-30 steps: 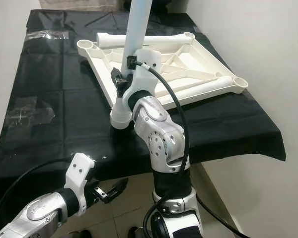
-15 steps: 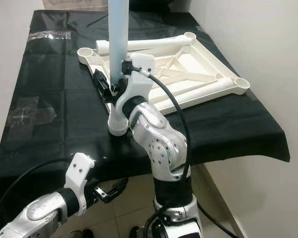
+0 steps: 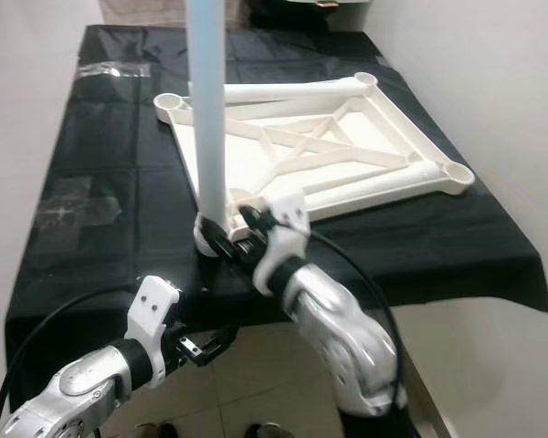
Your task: Building children table
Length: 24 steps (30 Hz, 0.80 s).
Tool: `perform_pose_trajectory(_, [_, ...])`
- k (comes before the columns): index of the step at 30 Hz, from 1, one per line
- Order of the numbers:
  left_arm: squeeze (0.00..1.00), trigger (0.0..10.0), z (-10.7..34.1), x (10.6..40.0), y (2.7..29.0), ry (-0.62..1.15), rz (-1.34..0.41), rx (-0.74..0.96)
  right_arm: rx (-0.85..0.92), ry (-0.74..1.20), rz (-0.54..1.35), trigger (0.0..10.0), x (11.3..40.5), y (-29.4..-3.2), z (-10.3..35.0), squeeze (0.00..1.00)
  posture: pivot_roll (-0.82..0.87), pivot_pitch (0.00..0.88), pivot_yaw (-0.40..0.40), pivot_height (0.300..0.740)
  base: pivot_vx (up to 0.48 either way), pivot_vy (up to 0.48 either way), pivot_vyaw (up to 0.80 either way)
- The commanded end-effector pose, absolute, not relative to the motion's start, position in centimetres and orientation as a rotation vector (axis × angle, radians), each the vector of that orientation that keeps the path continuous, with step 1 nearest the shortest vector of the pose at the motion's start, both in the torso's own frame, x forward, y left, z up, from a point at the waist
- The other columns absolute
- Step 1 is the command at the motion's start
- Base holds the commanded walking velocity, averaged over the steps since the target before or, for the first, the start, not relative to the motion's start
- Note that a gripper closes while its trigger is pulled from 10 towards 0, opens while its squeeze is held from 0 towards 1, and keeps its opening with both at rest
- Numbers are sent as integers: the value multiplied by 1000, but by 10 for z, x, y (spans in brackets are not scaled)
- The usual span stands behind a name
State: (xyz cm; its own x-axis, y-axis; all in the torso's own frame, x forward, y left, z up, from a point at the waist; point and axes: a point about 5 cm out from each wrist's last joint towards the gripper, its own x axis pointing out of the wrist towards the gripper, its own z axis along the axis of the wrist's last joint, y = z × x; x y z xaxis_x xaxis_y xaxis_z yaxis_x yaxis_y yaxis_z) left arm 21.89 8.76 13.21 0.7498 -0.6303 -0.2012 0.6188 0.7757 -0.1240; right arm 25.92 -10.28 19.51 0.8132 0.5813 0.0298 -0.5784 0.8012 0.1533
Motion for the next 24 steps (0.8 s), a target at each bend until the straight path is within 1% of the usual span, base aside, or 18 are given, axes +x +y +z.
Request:
perform_pose_trajectory(1, [0,10000,127,221,87,247,-673,-44,117,17,546,10000,252,-120,186,0,84,102,-87,740,0,0,0])
perform_pose_trajectory(2, [0,10000,127,221,87,247,-673,-44,117,17,546,10000,252,-120,186,0,84,102,-87,740,0,0,0])
perform_pose_trajectory(4, [0,10000,127,225,89,235,-659,-33,75,31,443,10000,246,-138,176,0,81,89,-81,740,0,0,0])
perform_pose_trajectory(5, [0,10000,127,225,89,235,-659,-33,75,31,443,10000,246,-138,176,0,81,89,-81,740,0,0,0])
perform_pose_trajectory(7, [0,10000,128,231,91,216,-630,-23,49,72,303,10000,241,-155,164,0,78,67,-71,740,0,0,0])
perform_pose_trajectory(8, [0,10000,128,231,91,216,-630,-23,49,72,303,10000,241,-155,164,0,78,67,-71,740,0,0,0])
perform_pose_trajectory(9, [0,10000,129,234,93,204,-615,-12,25,97,246,10000,240,-161,159,0,77,62,-68,740,0,0,0])
perform_pose_trajectory(10, [0,10000,129,234,93,204,-615,-12,25,97,246,10000,240,-161,159,0,77,62,-68,740,0,0,0])
perform_pose_trajectory(11, [0,10000,129,237,95,195,-591,-8,17,77,178,10000,237,-166,159,0,74,53,-64,740,0,0,0])
perform_pose_trajectory(14, [0,10000,129,239,97,187,-566,-10,21,61,163,10000,234,-167,157,0,67,38,-62,740,0,0,0])
perform_pose_trajectory(15, [0,10000,131,240,99,178,-546,-9,14,61,156,10000,226,-166,154,0,68,33,-60,740,0,0,0])
perform_pose_trajectory(16, [0,10000,131,240,99,178,-546,-9,14,61,156,10000,226,-166,154,0,68,33,-60,740,0,0,0])
perform_pose_trajectory(17, [0,10000,130,241,99,174,-532,-10,8,72,134,10000,219,-166,148,0,69,14,-65,740,0,0,0])
perform_pose_trajectory(18, [0,10000,130,241,99,174,-532,-10,8,72,134,10000,219,-166,148,0,69,14,-65,740,0,0,0])
perform_pose_trajectory(20, [0,10000,128,239,100,188,-515,-21,-5,100,100,10000,204,-163,137,0,65,1,-64,740,0,0,0])
perform_pose_trajectory(21, [0,10000,128,239,100,188,-515,-21,-5,100,100,10000,204,-163,137,0,65,1,-64,740,0,0,0])
perform_pose_trajectory(24, [0,10000,123,238,97,196,-527,-19,-10,94,46,10000,202,-163,134,0,63,0,-58,740,0,0,754])
